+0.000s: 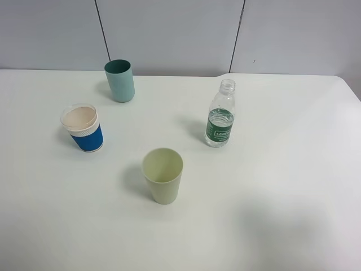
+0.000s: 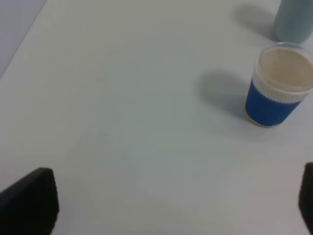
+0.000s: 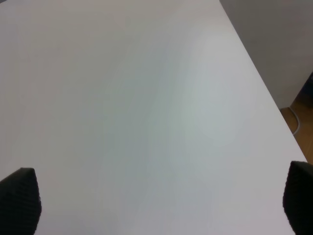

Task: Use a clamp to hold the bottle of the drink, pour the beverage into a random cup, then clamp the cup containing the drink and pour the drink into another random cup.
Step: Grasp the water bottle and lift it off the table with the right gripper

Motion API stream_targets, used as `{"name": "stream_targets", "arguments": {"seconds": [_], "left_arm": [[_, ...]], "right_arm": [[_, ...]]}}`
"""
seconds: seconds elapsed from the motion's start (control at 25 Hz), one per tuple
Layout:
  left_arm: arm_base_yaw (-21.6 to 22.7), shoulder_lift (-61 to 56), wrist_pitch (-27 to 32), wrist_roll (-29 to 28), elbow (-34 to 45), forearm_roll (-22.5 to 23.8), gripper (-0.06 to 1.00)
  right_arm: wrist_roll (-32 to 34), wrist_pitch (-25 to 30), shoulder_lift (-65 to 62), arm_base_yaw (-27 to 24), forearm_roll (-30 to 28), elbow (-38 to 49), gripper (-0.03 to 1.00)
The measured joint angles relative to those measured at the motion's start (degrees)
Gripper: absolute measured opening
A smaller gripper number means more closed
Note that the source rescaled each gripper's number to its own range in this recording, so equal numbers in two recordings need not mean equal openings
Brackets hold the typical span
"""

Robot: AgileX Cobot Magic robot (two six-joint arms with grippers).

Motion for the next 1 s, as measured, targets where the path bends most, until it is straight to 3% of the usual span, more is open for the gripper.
{"name": "stream_targets", "arguments": {"seconds": [1.0], "left_arm": [[0.00,0.00,0.00,0.00,0.00,0.00,1.00]], "right_arm": [[0.00,0.00,0.00,0.00,0.00,0.00,1.00]]}}
